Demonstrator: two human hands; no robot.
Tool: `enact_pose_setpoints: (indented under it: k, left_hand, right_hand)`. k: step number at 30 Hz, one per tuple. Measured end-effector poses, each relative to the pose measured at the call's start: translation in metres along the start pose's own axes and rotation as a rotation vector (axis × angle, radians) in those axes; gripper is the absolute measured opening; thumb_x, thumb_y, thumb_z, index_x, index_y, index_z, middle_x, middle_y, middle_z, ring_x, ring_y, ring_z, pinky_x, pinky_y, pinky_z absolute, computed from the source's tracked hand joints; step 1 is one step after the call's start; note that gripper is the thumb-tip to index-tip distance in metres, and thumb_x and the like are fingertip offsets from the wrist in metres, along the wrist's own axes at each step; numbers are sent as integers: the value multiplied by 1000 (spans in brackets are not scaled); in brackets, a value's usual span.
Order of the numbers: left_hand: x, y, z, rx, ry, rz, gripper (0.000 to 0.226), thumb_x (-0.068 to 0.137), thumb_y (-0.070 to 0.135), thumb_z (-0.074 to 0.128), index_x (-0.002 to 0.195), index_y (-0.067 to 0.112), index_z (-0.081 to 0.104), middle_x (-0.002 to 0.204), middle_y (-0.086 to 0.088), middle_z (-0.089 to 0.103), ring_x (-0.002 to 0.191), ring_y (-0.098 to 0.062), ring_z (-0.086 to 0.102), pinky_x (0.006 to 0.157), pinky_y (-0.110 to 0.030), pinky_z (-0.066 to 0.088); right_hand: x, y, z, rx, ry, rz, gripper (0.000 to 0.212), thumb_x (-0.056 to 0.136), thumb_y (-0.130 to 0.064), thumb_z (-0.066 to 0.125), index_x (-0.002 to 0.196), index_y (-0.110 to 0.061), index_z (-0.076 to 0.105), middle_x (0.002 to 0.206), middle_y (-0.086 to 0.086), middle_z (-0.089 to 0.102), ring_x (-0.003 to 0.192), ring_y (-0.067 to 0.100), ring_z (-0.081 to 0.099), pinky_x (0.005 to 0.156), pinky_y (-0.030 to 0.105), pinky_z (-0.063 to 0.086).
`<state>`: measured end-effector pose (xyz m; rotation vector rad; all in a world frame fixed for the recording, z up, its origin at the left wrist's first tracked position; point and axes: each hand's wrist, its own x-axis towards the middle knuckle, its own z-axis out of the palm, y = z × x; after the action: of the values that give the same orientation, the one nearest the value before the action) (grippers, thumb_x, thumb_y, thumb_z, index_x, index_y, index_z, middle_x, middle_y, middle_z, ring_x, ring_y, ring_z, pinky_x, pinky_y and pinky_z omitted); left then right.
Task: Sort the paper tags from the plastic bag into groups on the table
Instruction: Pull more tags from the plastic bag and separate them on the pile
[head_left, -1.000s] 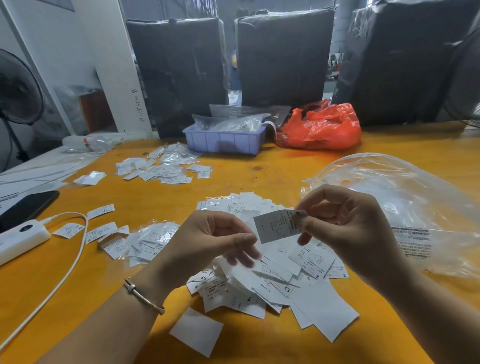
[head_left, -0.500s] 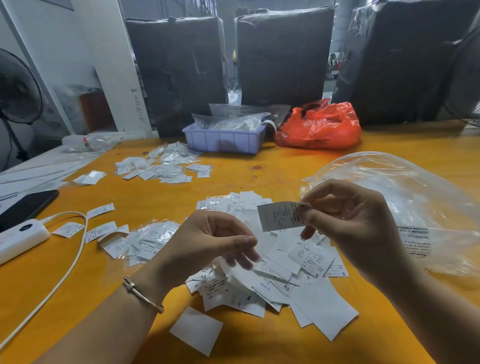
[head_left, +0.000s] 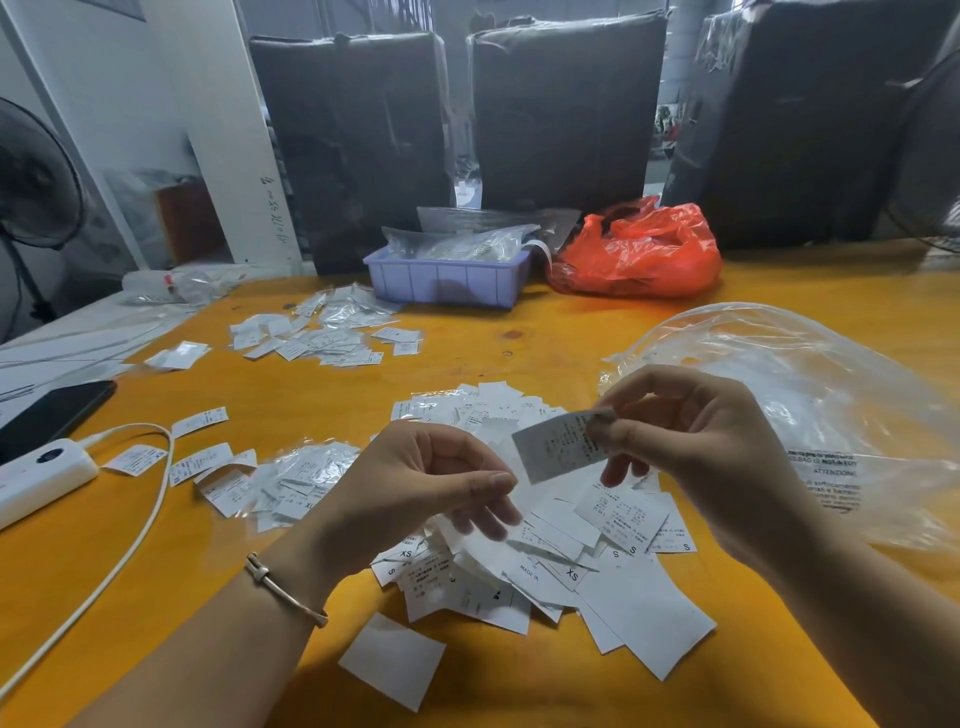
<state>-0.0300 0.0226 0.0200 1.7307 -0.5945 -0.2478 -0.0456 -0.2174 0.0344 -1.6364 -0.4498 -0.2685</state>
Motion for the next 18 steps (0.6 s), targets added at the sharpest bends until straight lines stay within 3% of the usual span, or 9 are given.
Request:
enact_pose_setpoints:
  k: [4,18]
  left_hand:
    - [0,-1,-1,-1,3,0,18,85,24,73,90,7,76,83,-15,77,72,-29,75,59,-24,56]
    - [-1,0,0,3,-10,4,14,84,25,74,88,12,77,83,-14,77,73,-29,75,60,-25,56]
  right_hand:
    - [3,-1,-4,81,85,0,5,77,3,70,79,-1,67,66,18,69,48,20,61,47,22,42]
    - [-1,2,2,-8,43,-31,4,81,-1,71,79,-4,68,64,9,71,49,20,63,49,18,44]
